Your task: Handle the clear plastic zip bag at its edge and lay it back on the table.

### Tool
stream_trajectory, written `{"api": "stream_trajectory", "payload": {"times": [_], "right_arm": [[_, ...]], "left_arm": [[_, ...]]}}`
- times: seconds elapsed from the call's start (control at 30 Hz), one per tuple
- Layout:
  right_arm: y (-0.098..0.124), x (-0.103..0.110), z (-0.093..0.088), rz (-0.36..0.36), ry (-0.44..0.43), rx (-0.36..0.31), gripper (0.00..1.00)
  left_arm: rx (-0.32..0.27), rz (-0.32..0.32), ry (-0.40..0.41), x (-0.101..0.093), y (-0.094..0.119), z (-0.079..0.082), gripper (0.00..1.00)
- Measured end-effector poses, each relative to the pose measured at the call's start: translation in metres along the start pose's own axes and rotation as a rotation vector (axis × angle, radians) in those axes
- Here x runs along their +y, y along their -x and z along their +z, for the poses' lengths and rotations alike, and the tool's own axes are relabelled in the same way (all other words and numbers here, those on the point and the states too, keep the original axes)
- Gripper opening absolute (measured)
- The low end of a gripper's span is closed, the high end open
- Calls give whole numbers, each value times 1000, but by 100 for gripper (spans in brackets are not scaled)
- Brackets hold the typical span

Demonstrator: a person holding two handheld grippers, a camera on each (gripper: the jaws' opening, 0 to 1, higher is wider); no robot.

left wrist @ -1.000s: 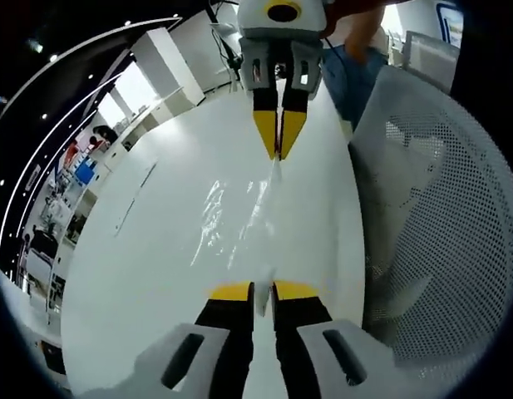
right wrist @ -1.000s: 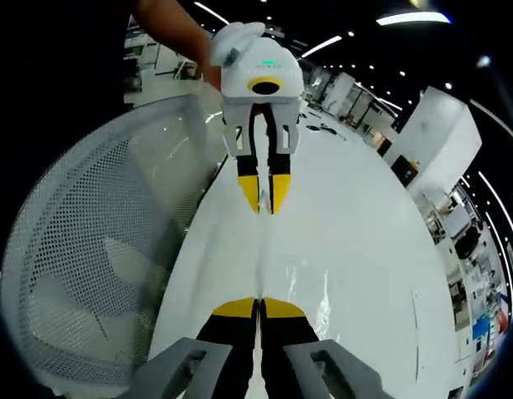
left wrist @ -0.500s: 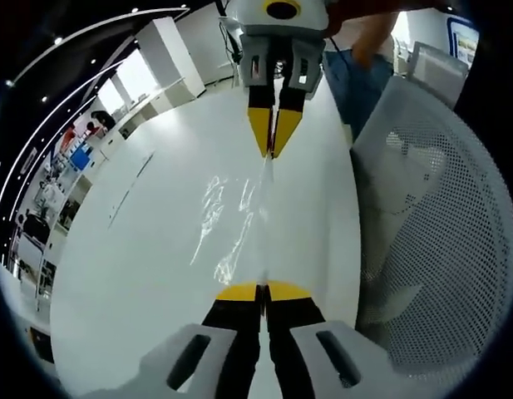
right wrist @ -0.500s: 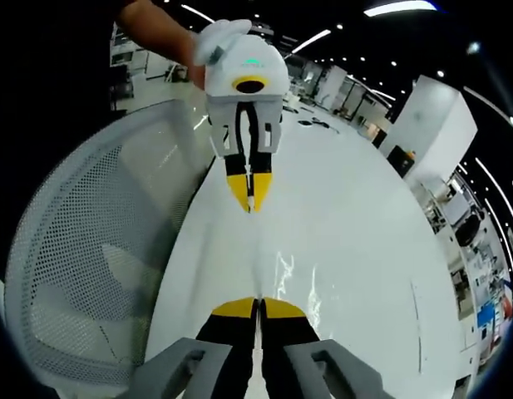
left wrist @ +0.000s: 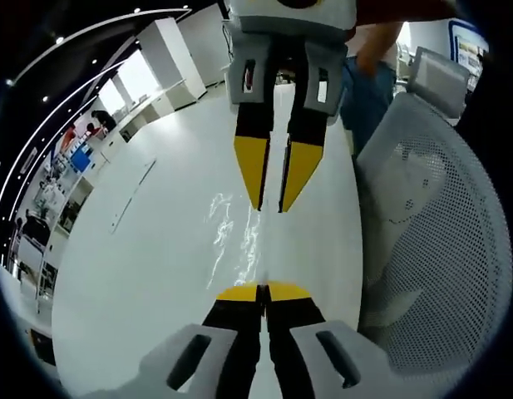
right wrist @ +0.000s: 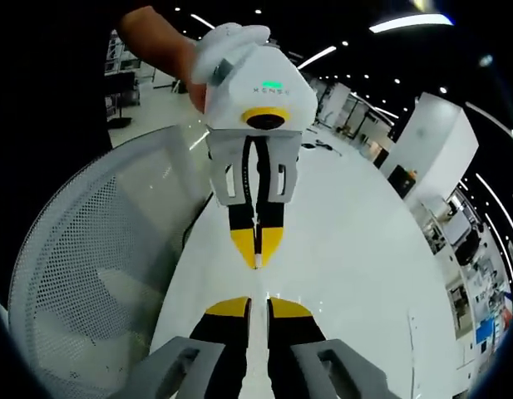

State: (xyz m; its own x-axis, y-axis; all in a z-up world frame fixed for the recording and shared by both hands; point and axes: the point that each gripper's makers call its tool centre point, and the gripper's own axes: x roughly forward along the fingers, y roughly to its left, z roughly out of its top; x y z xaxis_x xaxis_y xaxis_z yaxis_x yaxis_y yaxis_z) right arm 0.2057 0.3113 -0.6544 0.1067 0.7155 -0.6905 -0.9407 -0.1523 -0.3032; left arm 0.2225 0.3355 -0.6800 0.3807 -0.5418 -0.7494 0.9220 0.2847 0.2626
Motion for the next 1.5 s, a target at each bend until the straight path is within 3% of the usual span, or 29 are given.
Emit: {"api": "stream_trajectory", "payload": {"times": [0.5, 0.63, 0.73, 0.83, 0.9, 1.13, 1.27, 1.5], "right_arm": [[-26, 3, 8, 23, 21, 5, 3], [-29, 6, 7, 47, -10, 25, 0], [-31, 12, 3, 74, -109, 43, 0], [-32, 11, 0, 66, -84, 54, 0], [-33, 13, -3, 75, -122, 67, 0], [-39, 16, -4, 93, -153, 85, 0], [-40, 19, -7, 103, -176, 97, 0], [-36, 24, -21, 110, -203, 128, 0]], "left_arm": [[-2, -32, -33, -10, -3, 11, 0], [14, -28, -75, -12, -5, 8, 0], [19, -38, -119, -18, -7, 7, 0], [-5, -32, -114, -18, -6, 6, 0], [-22, -40, -62, -18, -4, 6, 0], [-14, -45, -83, -21, -6, 0, 0], [-14, -50, -35, -22, -11, -5, 0], [7, -62, -24, -24, -12, -11, 0]]}}
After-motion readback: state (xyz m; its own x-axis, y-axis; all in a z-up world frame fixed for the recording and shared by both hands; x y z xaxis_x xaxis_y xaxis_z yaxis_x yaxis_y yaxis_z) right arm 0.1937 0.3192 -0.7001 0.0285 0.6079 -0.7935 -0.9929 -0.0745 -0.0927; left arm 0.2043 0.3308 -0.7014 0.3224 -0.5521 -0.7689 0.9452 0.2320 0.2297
